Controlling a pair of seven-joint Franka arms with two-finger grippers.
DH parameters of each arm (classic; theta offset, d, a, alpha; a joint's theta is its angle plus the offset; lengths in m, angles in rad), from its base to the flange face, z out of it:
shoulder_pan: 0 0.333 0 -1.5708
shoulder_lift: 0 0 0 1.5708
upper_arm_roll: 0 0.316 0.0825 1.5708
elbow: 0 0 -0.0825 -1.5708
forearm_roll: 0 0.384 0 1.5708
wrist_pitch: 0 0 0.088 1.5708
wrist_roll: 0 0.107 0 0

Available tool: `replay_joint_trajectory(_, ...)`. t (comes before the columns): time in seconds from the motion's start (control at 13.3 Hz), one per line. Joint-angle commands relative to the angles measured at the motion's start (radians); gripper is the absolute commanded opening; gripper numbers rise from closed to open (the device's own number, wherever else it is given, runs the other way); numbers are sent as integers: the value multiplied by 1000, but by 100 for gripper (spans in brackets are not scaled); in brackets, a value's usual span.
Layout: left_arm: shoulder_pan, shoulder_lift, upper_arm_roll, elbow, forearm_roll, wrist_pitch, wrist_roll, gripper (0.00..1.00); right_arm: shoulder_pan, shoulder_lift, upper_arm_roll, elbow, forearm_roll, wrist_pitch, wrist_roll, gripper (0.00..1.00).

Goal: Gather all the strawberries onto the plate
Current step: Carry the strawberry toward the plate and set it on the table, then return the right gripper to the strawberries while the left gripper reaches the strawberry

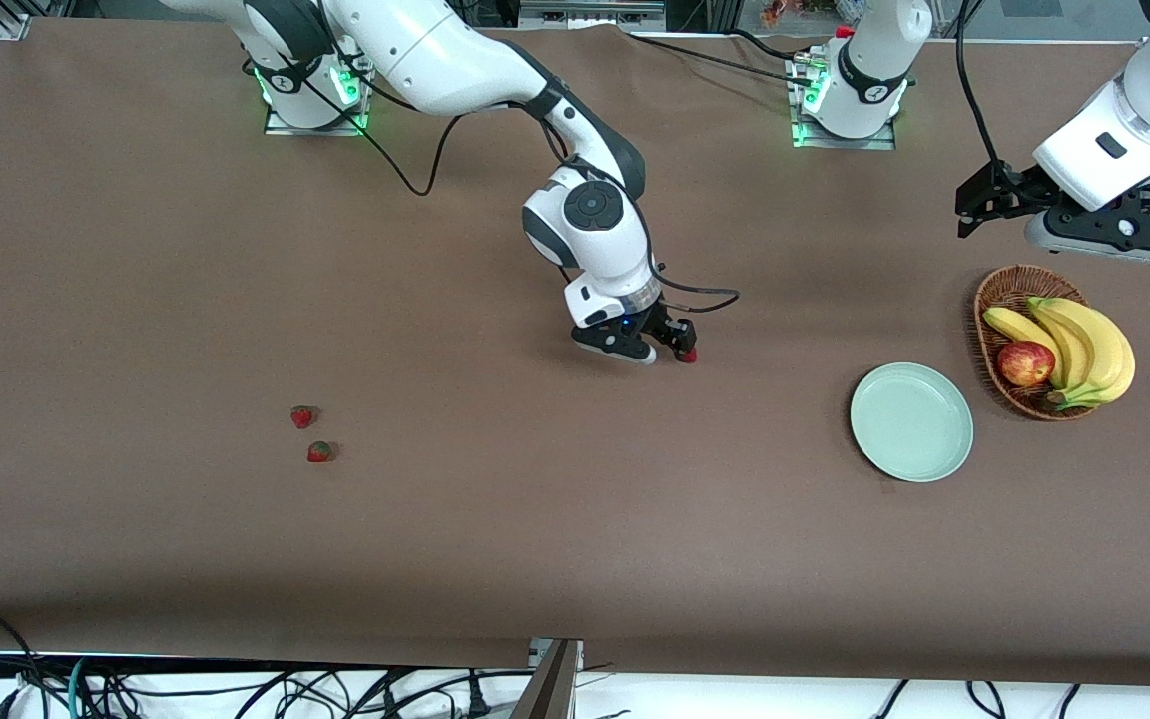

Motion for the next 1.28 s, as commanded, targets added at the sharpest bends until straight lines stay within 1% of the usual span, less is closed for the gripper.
replay_joint_trajectory(0.0,1,17,-2,36,-35,-24,1,100,-75,-101,-28,-35,-3,-192,-224,99)
replay_joint_trajectory(0.08,6,37,1,30,-89,-27,1,100,-122,-125,-34,-50,5,-238,-349,99)
replay_joint_trajectory(0.23,20,140,4,33,-123,-42,5,100,-218,-150,-34,-58,6,-315,-538,99)
replay_joint_trajectory(0.3,26,172,4,34,-141,-47,10,100,-261,-156,-35,-65,6,-344,-624,99)
replay_joint_trajectory(0.53,5,321,-1,34,-146,-34,-5,100,-392,-167,-45,-105,6,-355,-916,99)
replay_joint_trajectory(0.6,-9,373,1,33,-152,-10,-8,100,-446,-164,-45,-121,6,-343,-1004,99)
replay_joint_trajectory(0.75,-54,439,1,17,-145,100,-77,100,-534,-156,-43,-141,5,-322,-1150,99)
replay_joint_trajectory(0.83,-84,468,1,17,-140,125,-146,100,-558,-155,-43,-147,5,-317,-1193,98)
replay_joint_trajectory(1.05,-178,533,2,13,-135,166,-451,100,-594,-126,-43,-147,0,-309,-1216,91)
replay_joint_trajectory(1.13,-211,540,4,-12,-129,200,-512,100,-598,-112,-43,-147,2,-306,-1216,87)
replay_joint_trajectory(1.2,-222,537,2,-63,-99,261,-542,100,-608,-100,-43,-156,3,-302,-1216,86)
